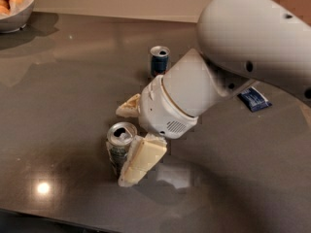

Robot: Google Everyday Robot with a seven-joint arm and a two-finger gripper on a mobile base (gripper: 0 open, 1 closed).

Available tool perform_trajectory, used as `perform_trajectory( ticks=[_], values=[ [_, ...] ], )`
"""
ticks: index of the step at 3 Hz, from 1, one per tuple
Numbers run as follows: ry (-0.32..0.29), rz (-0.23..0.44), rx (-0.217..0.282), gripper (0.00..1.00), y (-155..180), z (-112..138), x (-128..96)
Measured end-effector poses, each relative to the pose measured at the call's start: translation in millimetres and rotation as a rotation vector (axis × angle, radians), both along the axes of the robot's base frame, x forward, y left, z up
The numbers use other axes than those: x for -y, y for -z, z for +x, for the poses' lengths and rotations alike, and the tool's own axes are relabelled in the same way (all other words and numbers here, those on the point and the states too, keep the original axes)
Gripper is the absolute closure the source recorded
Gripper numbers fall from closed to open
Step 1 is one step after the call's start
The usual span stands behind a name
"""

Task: Knock 7up can over

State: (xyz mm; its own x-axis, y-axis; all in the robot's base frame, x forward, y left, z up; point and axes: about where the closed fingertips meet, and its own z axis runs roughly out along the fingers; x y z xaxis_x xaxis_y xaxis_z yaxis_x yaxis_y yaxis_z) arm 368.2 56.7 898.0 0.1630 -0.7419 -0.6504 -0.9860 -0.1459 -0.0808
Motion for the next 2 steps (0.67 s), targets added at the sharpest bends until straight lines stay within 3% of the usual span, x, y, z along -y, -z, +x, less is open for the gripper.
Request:
perform_trajectory(
  ticks=[2],
  values=[
    [0.014,0.033,-0.073,0.65,-7.5,11.6,6.4]
  ],
)
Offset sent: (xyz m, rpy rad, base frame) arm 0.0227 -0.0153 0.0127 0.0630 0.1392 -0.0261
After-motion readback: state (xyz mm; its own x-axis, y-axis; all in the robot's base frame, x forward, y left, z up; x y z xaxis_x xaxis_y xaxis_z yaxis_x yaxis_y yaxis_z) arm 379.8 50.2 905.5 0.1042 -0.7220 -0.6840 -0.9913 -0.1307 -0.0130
